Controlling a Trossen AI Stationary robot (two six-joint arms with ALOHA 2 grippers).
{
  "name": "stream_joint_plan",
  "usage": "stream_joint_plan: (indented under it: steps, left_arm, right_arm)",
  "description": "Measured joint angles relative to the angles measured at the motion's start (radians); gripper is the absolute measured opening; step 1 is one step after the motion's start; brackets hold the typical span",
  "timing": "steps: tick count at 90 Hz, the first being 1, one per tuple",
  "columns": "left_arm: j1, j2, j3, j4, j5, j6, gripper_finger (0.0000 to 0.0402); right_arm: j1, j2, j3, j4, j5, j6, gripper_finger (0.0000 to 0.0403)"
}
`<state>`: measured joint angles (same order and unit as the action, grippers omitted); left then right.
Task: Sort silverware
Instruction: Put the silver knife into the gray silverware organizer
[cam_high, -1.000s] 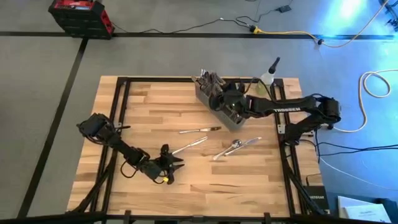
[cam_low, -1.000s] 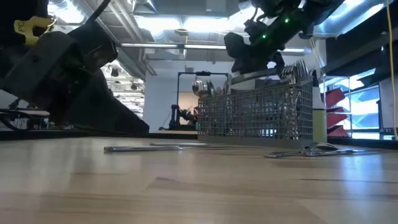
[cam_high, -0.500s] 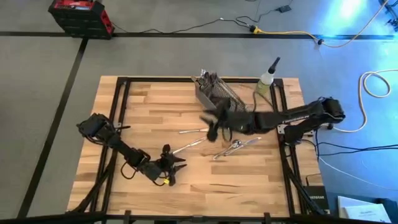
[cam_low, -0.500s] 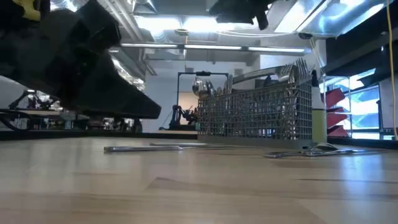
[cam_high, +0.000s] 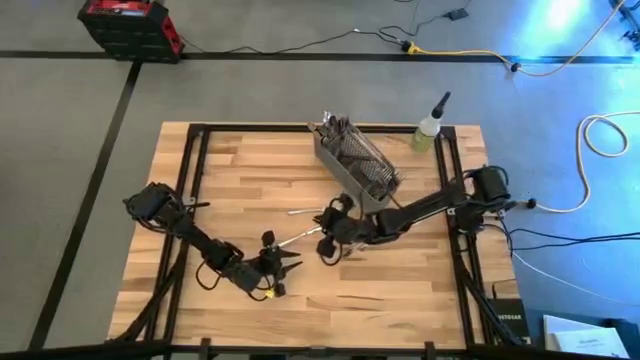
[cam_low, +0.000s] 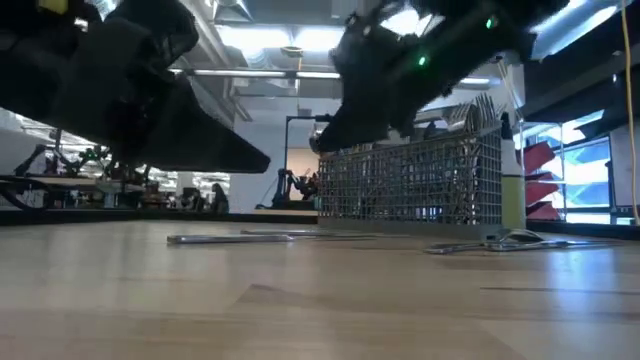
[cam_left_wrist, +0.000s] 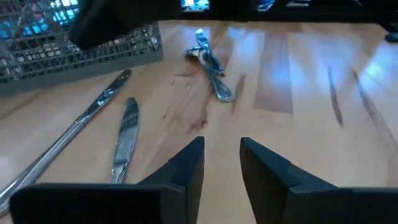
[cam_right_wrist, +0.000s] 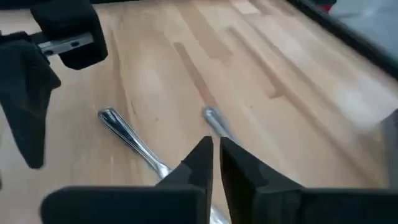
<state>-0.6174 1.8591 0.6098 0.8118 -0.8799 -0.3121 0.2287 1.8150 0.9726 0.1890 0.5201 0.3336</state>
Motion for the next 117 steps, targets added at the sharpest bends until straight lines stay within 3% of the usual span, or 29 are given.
stream_joint_plan:
  steps: [32,66,100,117]
  left_arm:
    - [-0.007,0.0,0.0,-0.102,0.004,-0.099,0.0088]
    - [-0.01,0.0,0.0,-0.123,0.005,-0.1,0.0088]
    - [-0.011,0.0,0.0,-0.128,0.005,-0.1,0.0089]
    - [-0.011,0.0,0.0,-0.129,0.004,-0.1,0.0089]
  right_arm:
    - [-0.014,0.153,0.0,0.033,0.004,0.131,0.0001]
    - [-0.055,0.211,0.001,0.032,-0.033,0.21,0.0]
    - [0.005,0.212,0.002,0.047,-0.059,0.223,0.0]
    - [0.052,0.213,0.021,0.047,0.066,0.212,0.0]
